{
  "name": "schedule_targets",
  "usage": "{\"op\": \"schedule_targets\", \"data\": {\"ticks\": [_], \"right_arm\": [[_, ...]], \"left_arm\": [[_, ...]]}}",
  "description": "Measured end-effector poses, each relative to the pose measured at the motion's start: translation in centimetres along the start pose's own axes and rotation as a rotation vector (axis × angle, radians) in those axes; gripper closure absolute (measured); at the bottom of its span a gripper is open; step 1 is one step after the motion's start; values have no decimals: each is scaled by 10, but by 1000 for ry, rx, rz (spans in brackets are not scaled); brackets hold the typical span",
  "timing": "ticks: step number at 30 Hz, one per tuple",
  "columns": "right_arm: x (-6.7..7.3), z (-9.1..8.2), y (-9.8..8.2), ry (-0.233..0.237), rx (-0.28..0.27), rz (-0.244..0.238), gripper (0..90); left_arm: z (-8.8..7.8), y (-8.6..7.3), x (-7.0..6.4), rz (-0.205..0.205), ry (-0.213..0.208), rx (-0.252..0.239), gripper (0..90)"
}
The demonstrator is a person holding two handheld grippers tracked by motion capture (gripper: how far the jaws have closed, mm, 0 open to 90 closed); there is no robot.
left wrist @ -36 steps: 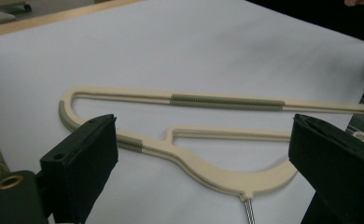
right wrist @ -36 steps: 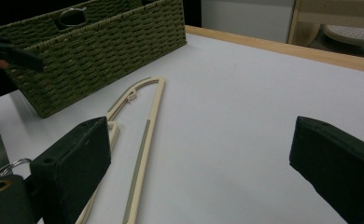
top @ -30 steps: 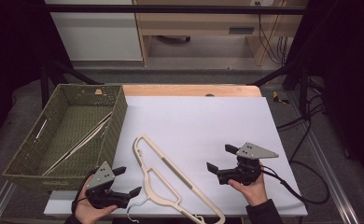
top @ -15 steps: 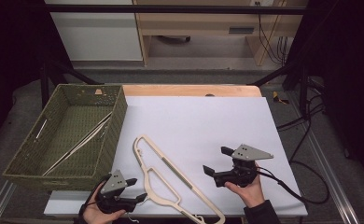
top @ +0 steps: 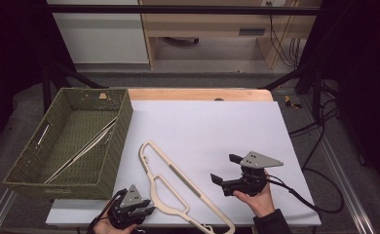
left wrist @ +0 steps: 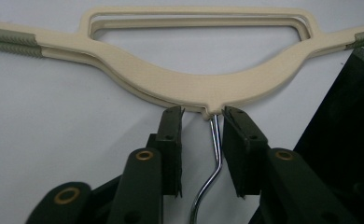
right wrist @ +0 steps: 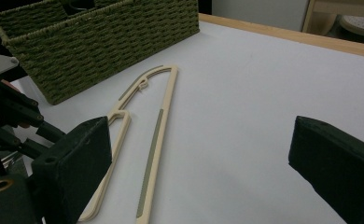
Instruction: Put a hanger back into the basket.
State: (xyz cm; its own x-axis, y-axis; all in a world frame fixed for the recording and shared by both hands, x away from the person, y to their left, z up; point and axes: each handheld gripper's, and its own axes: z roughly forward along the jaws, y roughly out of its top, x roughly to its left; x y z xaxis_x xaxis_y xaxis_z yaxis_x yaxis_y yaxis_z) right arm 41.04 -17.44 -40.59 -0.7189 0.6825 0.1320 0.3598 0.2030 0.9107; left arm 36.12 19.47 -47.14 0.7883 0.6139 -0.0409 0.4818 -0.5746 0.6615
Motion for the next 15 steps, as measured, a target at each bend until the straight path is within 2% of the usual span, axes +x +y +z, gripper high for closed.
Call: {"op": "schedule_targets", "data": {"ticks": [9,11,12,15], "right_arm": [[3,4,-1,12,10,-10,66],[5,8,-2,22,18,-7,67],[6,9,-3,23,23,-8,67],[10,14,-4,40,35,-14,68]], "left_arm": [[1,2,-3,-55,10,24,792],[1,3,-4,-64,20,28,844],[1,2,-4,-83,12,24,878],[1,3,-4,-93,9,26,882]]}}
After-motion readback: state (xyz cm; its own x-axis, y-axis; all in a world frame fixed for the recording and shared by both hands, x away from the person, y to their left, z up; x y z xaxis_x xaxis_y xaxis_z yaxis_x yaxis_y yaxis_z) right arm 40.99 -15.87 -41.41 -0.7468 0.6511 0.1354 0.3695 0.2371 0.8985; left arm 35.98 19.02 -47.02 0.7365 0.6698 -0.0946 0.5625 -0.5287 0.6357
